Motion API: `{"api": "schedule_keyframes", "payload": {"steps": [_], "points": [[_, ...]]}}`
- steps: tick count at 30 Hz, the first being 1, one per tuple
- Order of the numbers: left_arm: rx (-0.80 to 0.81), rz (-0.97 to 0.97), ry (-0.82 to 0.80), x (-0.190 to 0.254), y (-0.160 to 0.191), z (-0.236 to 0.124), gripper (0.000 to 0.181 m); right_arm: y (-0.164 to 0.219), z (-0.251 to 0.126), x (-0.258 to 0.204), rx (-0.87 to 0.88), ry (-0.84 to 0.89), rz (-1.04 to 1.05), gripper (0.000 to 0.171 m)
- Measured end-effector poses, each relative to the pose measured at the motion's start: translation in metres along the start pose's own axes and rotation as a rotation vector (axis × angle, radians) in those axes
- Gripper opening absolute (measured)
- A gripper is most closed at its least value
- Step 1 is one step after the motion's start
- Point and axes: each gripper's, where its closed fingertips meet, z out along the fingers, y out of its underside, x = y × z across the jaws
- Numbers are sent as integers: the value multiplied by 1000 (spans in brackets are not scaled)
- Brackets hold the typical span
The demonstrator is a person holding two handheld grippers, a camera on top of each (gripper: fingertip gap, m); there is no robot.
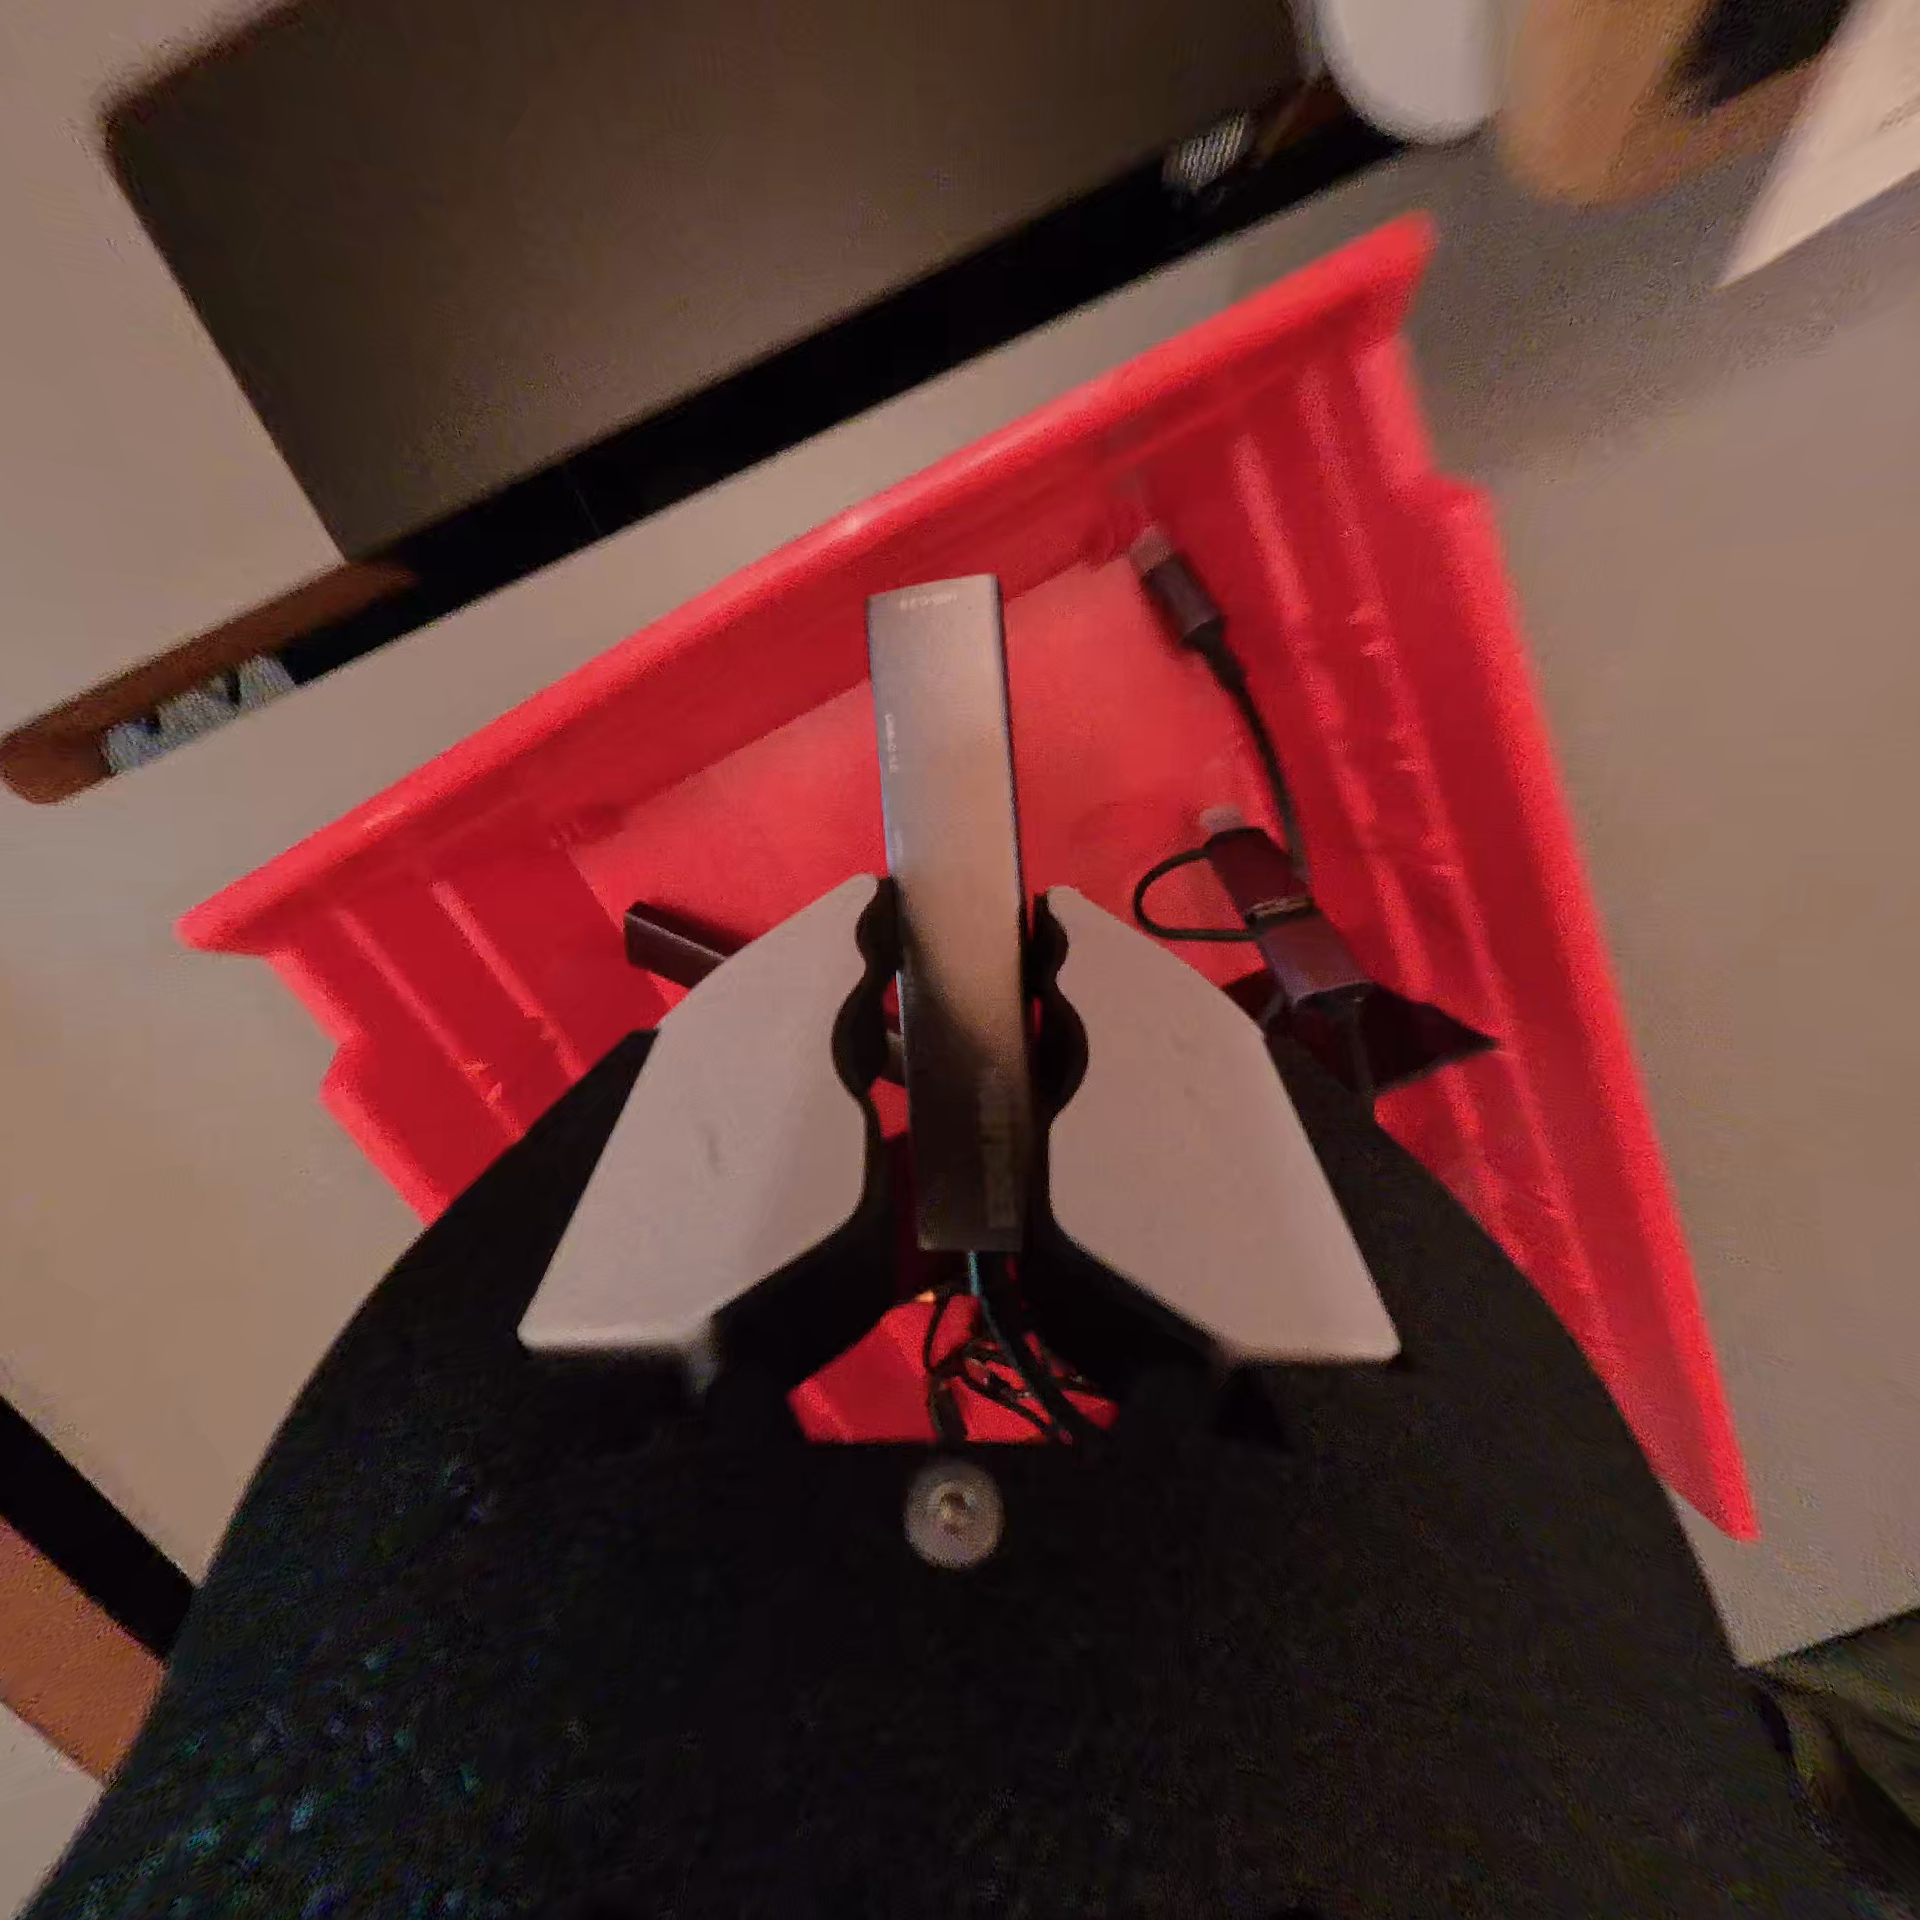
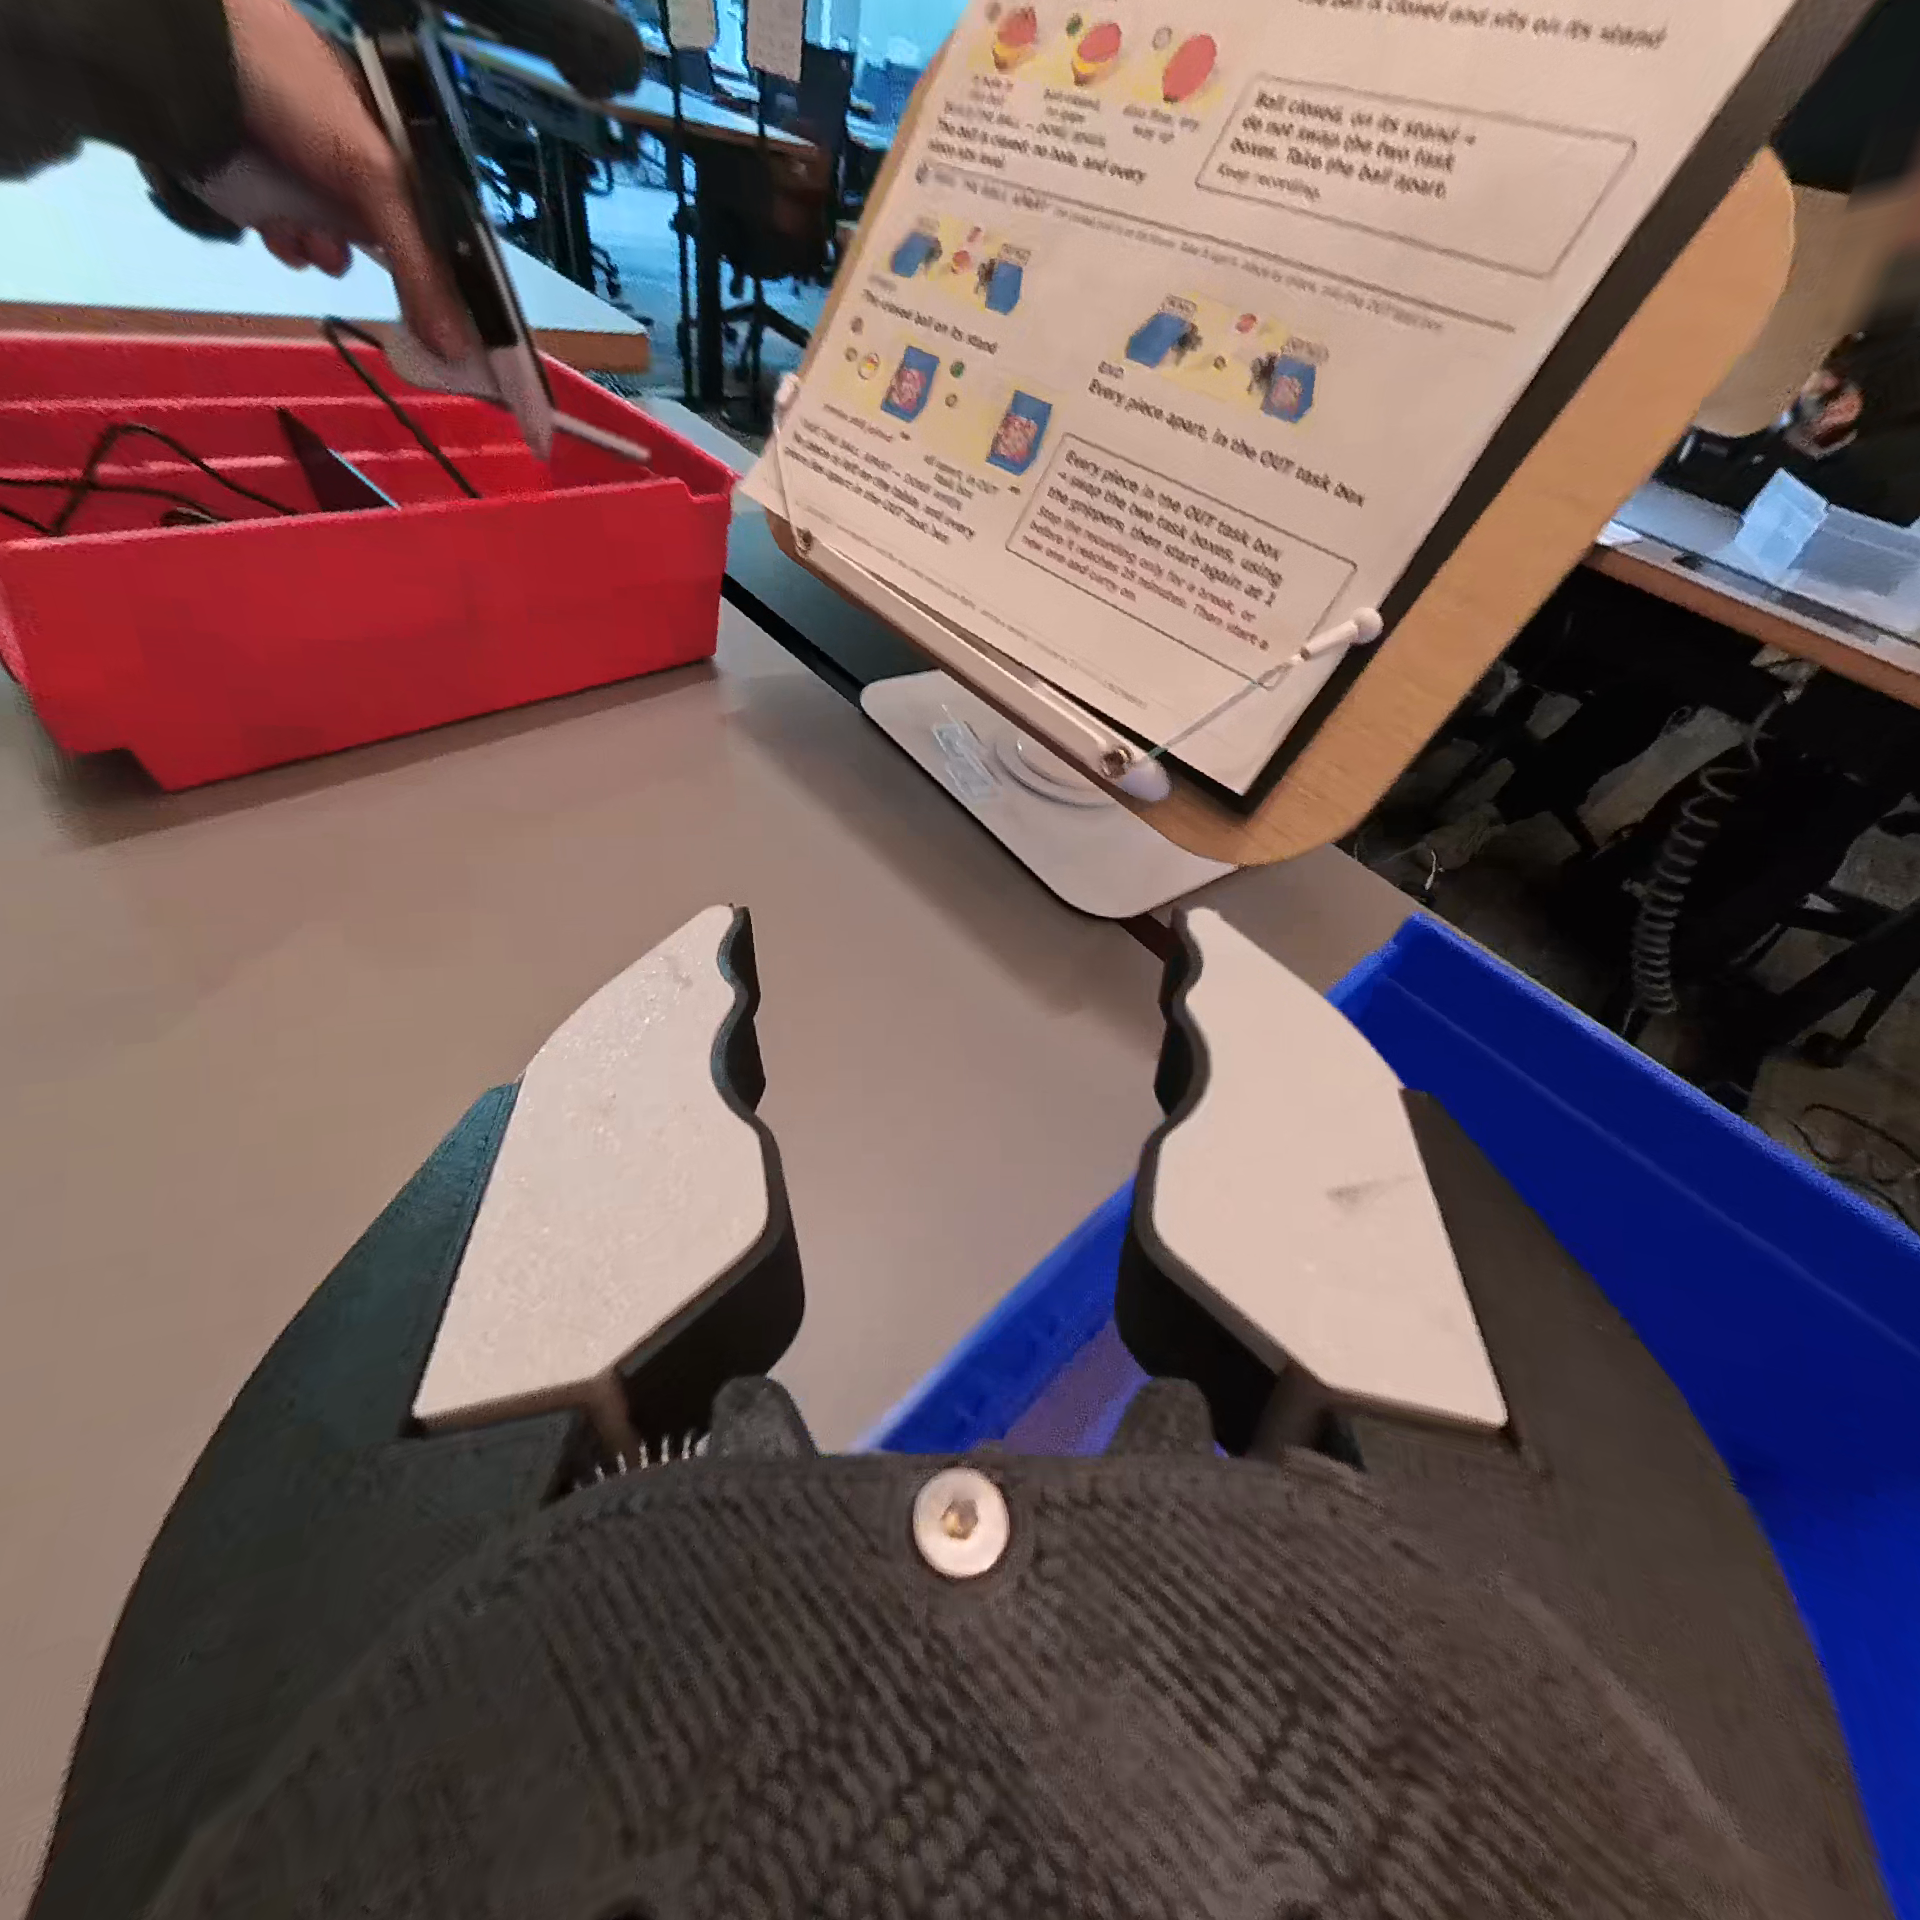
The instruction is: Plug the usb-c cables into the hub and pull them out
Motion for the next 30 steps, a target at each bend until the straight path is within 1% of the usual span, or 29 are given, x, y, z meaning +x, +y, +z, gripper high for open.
{"api": "schedule_keyframes", "payload": {"steps": [1, 3, 5, 6, 7, 10, 14, 16, 17, 18, 19, 21, 22, 23, 25, 27, 28, 29, 30], "points": [[55, -2, 9, 5, -5, -14, 24, -5, 1, -5, 13, -9, -2, 74], [187, 5, 71, 24, -16, -44, 24, -15, 3, -16, 46, -22, -7, 71], [311, 64, 163, 57, -20, -74, 24, -29, 5, -31, 92, -36, -16, 68], [363, 107, 184, 73, -19, -88, 24, -35, 6, -39, 118, -45, -17, 67], [407, 166, 201, 91, -15, -100, 24, -39, 8, -45, 122, -41, -32, 65], [520, 315, 203, 147, 3, -127, 24, -58, 8, -75, 182, -92, -6, 68], [683, 496, 236, 232, 34, -154, 24, -94, -12, -120, 331, -166, 34, 72], [710, 502, 216, 263, 53, -149, 24, -101, -19, -148, 378, -246, 102, 74], [724, 453, 198, 273, 60, -143, 24, -97, -20, -157, 353, -247, 152, 76], [743, 395, 189, 282, 68, -136, 24, -92, -23, -165, 331, -231, 191, 82], [768, 340, 188, 289, 76, -128, 24, -89, -29, -176, 338, -226, 205, 85], [811, 210, 214, 299, 92, -110, 23, -82, -46, -206, 394, -242, 146, 82], [805, 160, 236, 303, 102, -98, 23, -76, -53, -220, 391, -242, 103, 81], [789, 127, 245, 306, 111, -85, 23, -66, -57, -232, 348, -235, 76, 80], [756, 120, 258, 315, 128, -60, 24, -52, -62, -250, 284, -214, 16, 82], [770, 111, 307, 327, 135, -49, 23, -39, -51, -258, 219, -170, -7, 74], [788, 139, 331, 334, 136, -48, 24, -27, -41, -257, 154, -146, -15, 73], [812, 207, 339, 341, 138, -48, 24, -19, -33, -255, 126, -132, -32, 73], [826, 277, 308, 345, 139, -46, 24, -17, -27, -251, 144, -117, -19, 71]]}}
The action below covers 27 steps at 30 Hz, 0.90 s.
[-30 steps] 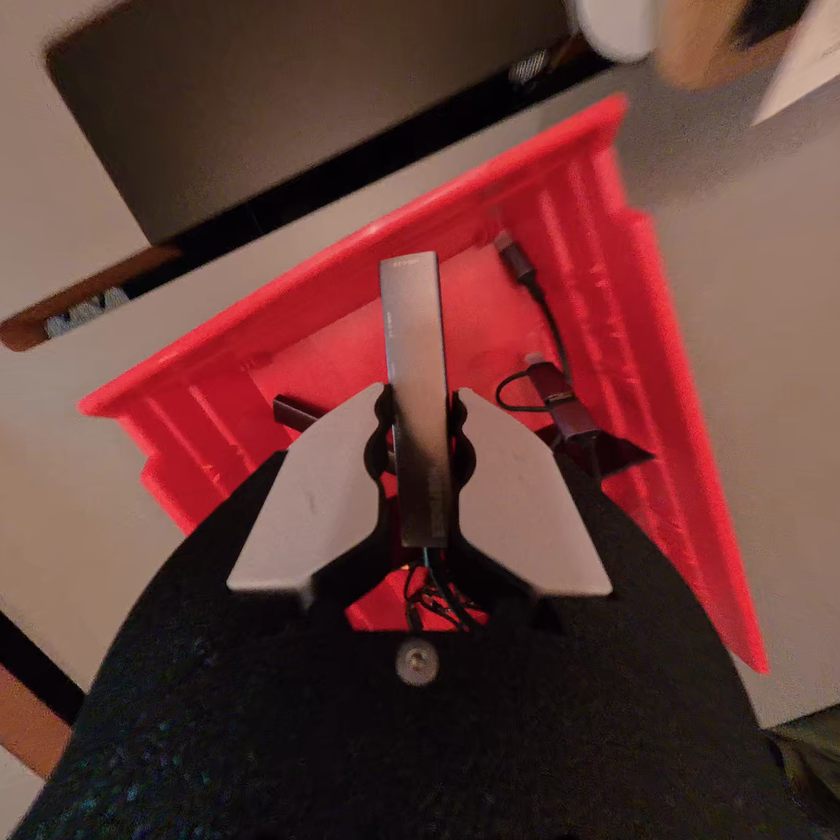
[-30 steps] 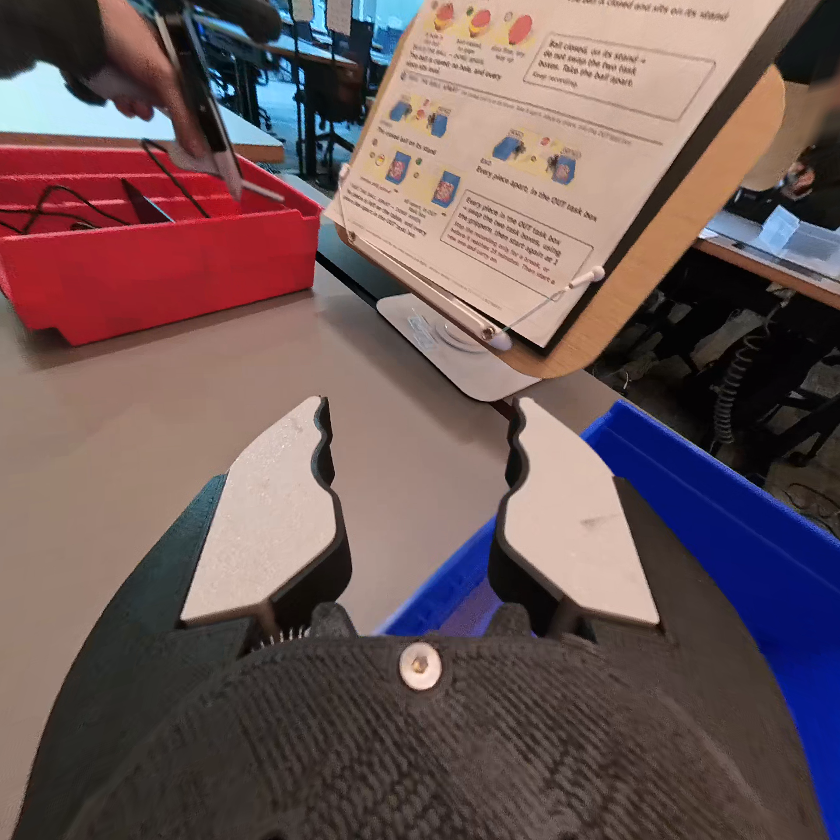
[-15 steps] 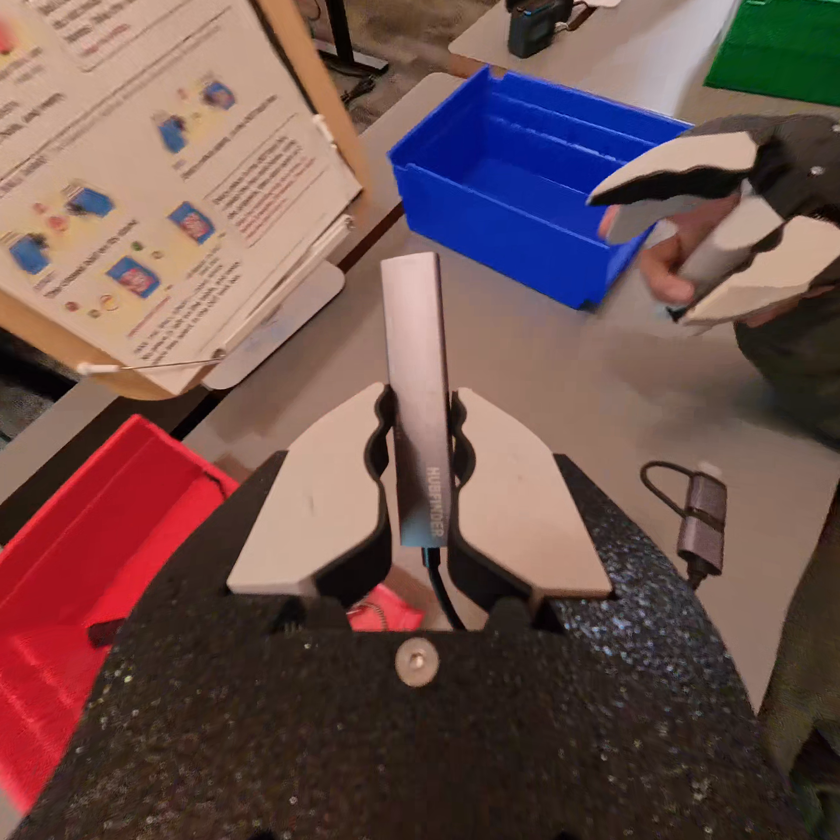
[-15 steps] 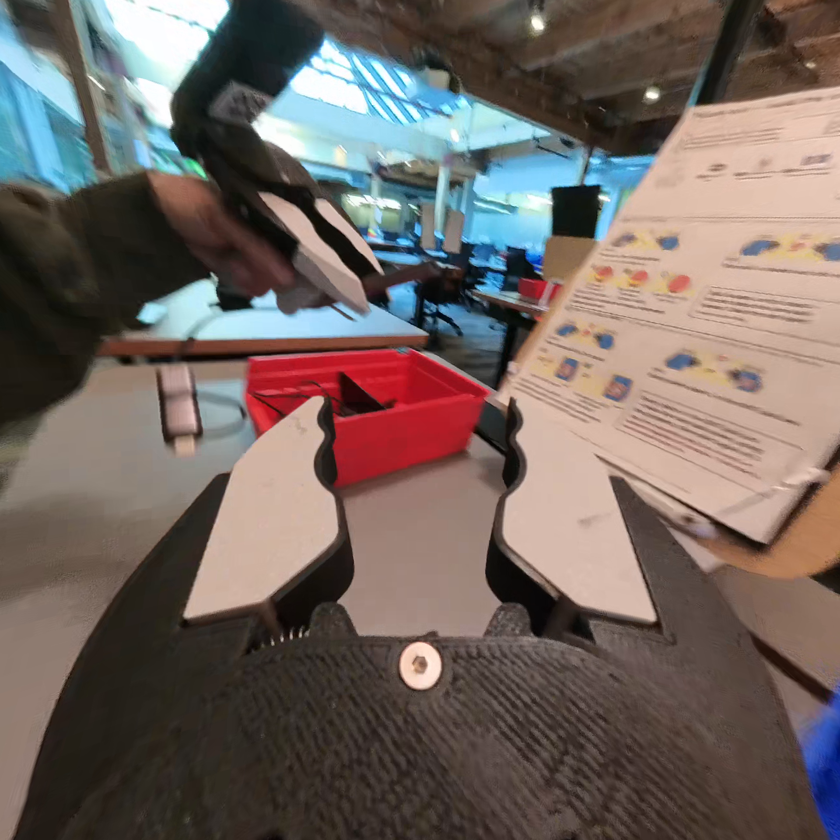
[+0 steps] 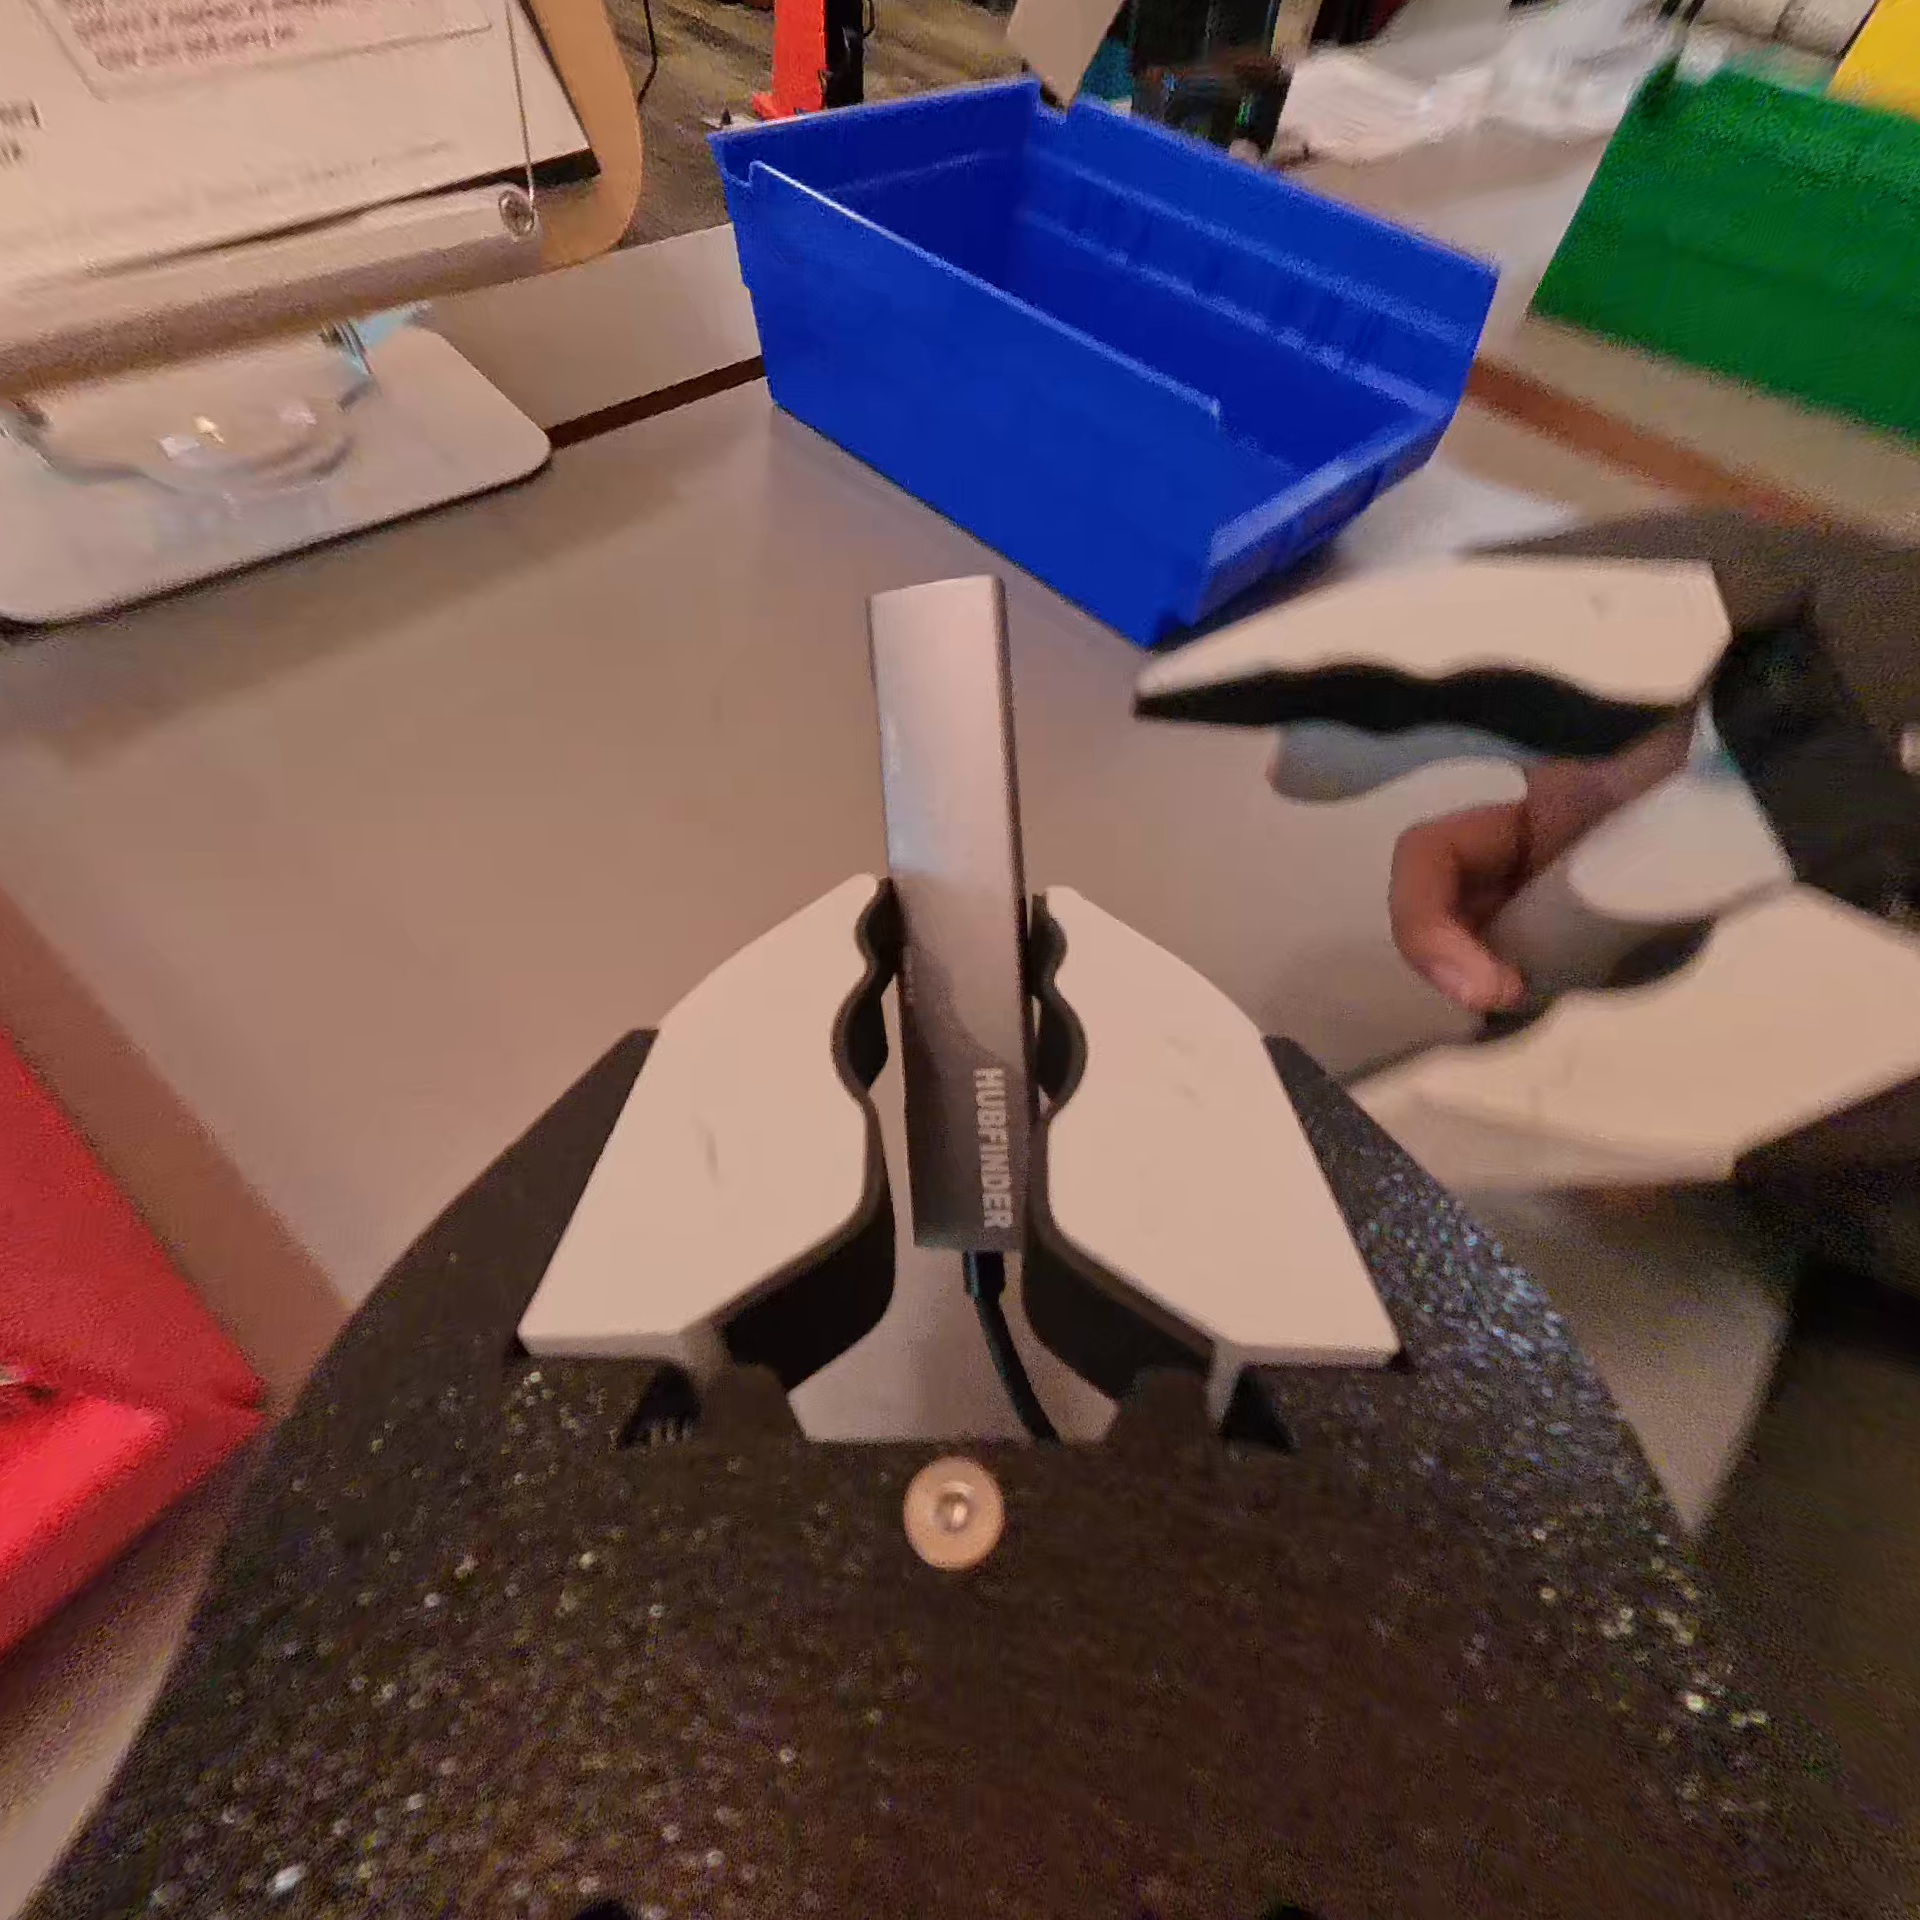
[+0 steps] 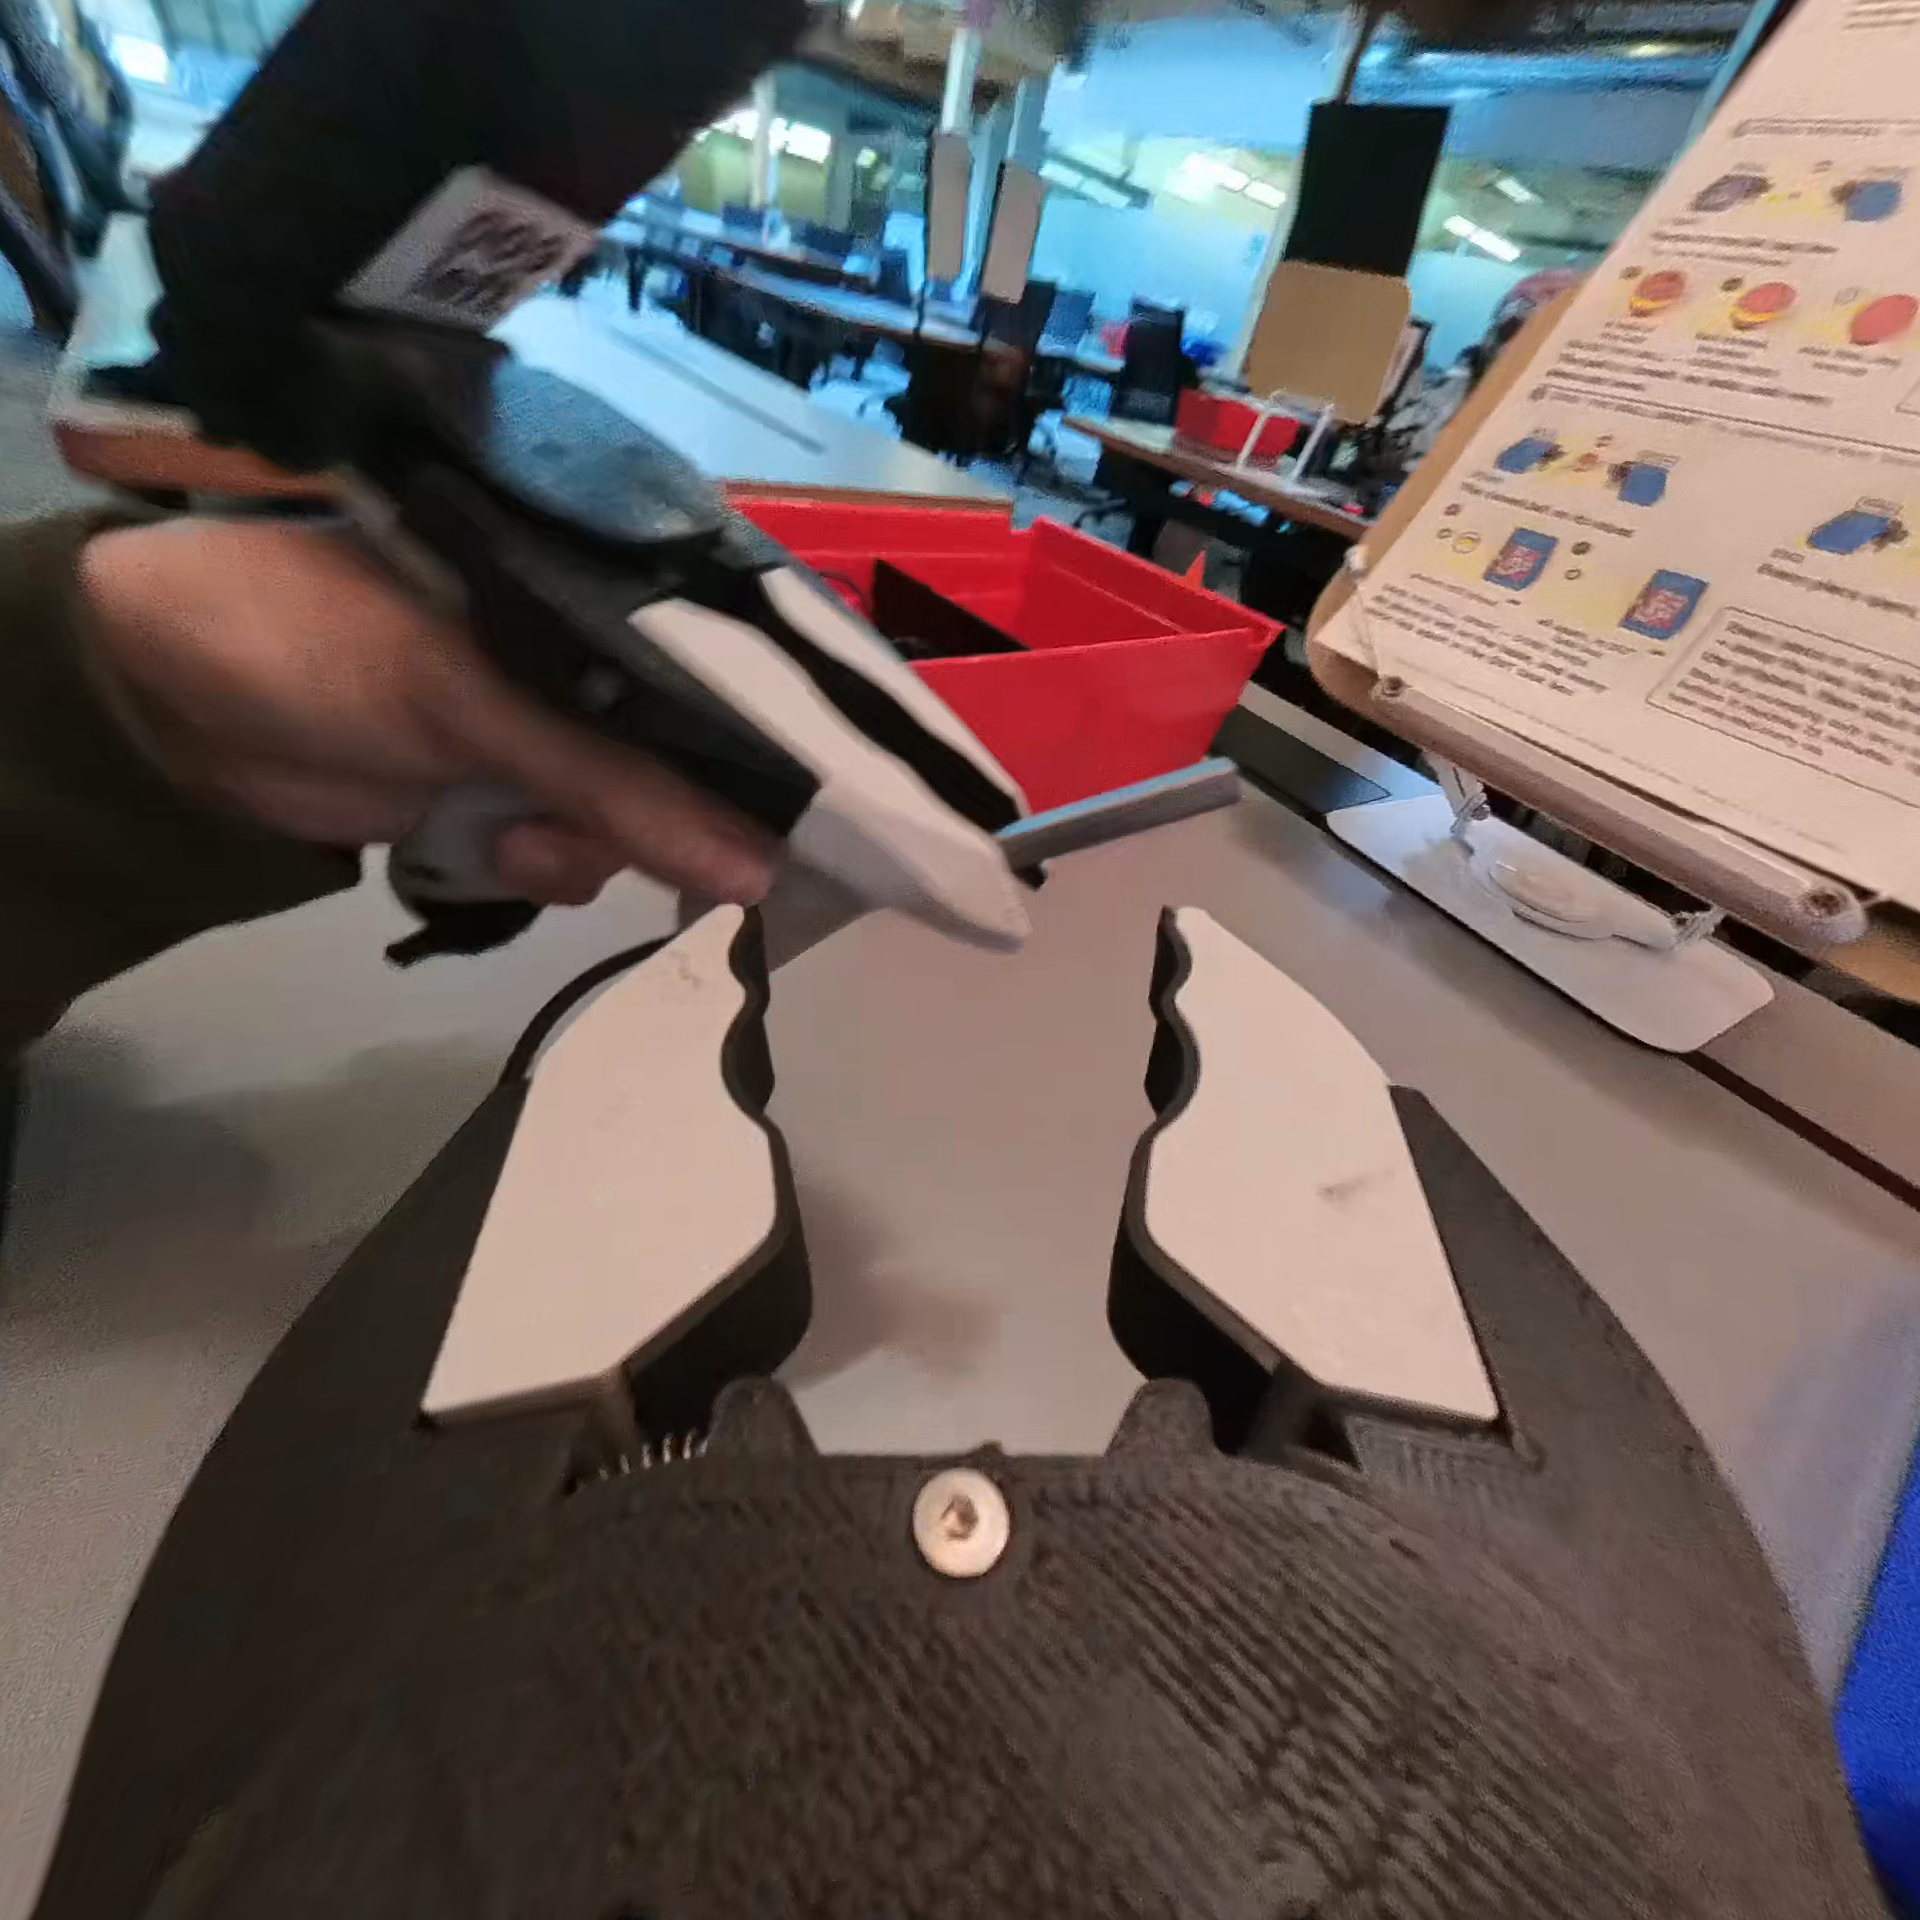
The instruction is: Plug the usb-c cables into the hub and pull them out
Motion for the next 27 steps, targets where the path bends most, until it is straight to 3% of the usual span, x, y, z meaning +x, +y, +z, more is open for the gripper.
{"api": "schedule_keyframes", "payload": {"steps": [5, 8, 9, 10, 14, 18, 21, 24, 27], "points": [[19, 265, -44, 0, 4, 2, 24, 13, 9, 17, 57, -110, 333, 63], [24, 407, -24, 4, 10, 3, 24, -6, -2, 20, 224, -201, 484, 52], [42, 437, 2, 10, 10, 3, 24, -5, -4, 23, 231, -189, 520, 49], [63, 462, 29, 17, 10, 2, 24, -2, -4, 25, 216, -178, 535, 35], [134, 590, 21, 33, 2, 0, 24, -7, -6, 15, 240, -223, 563, 18], [153, 628, 64, 41, -1, -10, 25, -12, -13, 9, 245, -302, 520, 10], [84, 561, 210, 53, -1, -36, 41, -19, -28, -8, 201, -503, 422, 9], [114, 542, 226, 55, -17, -62, 29, -22, -33, -13, 96, -533, 218, 10], [187, 480, 310, 75, -31, -76, 28, -22, -32, -25, -31, -541, -5, 9]]}}
